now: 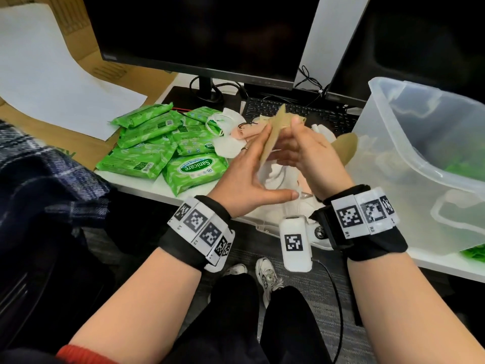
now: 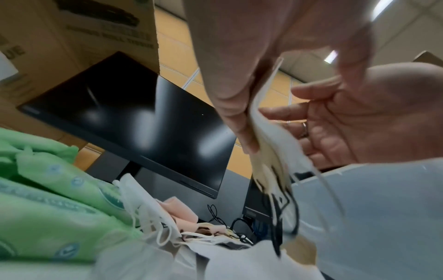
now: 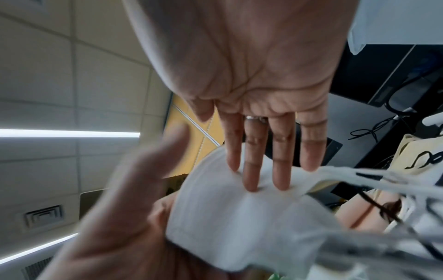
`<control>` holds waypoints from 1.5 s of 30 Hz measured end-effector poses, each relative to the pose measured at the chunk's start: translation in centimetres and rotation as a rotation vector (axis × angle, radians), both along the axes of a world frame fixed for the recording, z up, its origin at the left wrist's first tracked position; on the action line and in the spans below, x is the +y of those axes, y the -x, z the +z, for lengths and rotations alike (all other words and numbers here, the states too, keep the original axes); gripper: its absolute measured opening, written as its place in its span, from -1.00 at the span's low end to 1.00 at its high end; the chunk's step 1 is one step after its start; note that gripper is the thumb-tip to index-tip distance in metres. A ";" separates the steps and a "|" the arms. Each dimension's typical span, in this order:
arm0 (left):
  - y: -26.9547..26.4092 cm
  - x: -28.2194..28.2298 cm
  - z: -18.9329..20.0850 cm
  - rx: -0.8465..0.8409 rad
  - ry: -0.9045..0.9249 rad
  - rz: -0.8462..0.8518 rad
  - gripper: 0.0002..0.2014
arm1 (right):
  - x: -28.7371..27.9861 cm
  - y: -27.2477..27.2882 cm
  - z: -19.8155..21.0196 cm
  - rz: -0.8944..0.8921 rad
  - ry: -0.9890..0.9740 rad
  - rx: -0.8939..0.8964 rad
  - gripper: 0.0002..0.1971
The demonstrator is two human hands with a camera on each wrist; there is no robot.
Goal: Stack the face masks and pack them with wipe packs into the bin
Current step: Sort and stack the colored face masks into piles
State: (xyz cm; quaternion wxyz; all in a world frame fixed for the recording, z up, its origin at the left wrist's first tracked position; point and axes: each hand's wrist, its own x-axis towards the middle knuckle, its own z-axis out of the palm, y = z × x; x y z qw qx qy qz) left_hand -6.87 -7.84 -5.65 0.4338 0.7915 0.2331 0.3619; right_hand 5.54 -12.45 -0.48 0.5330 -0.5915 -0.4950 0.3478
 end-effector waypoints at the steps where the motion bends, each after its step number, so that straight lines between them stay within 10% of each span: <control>1: 0.0 0.2 0.0 -0.039 0.078 0.019 0.07 | -0.2 0.0 0.0 0.025 0.017 -0.042 -0.59; 7: 0.2 1.1 0.7 -0.229 0.247 0.202 -0.63 | 0.0 -0.7 -1.0 0.015 -0.021 -0.291 -0.71; 10: 0.6 1.2 1.1 -0.265 0.337 0.155 -0.65 | 0.4 -1.6 -1.5 -0.103 -0.028 -0.405 -0.47; 15: 1.4 1.3 1.0 -0.312 0.329 0.016 -0.37 | 0.7 -2.1 -1.0 0.031 -0.036 -0.100 -0.51; 21: 1.9 2.0 1.2 -0.068 0.308 0.057 -0.48 | 1.7 -3.8 -1.0 -0.154 0.001 -0.312 -0.62; 30: 1.7 2.5 1.1 -0.213 0.361 0.355 -0.57 | 4.7 -5.4 -3.7 -0.022 0.879 -1.033 -0.37; 35: 1.5 2.1 0.8 -0.197 0.386 0.381 -0.56 | 7.5 -7.0 -6.2 0.029 0.870 -1.237 -0.13; 45: 1.7 2.3 0.2 -0.181 0.418 0.403 -0.58 | 9.5 -8.0 -6.4 0.026 0.891 -1.398 -0.30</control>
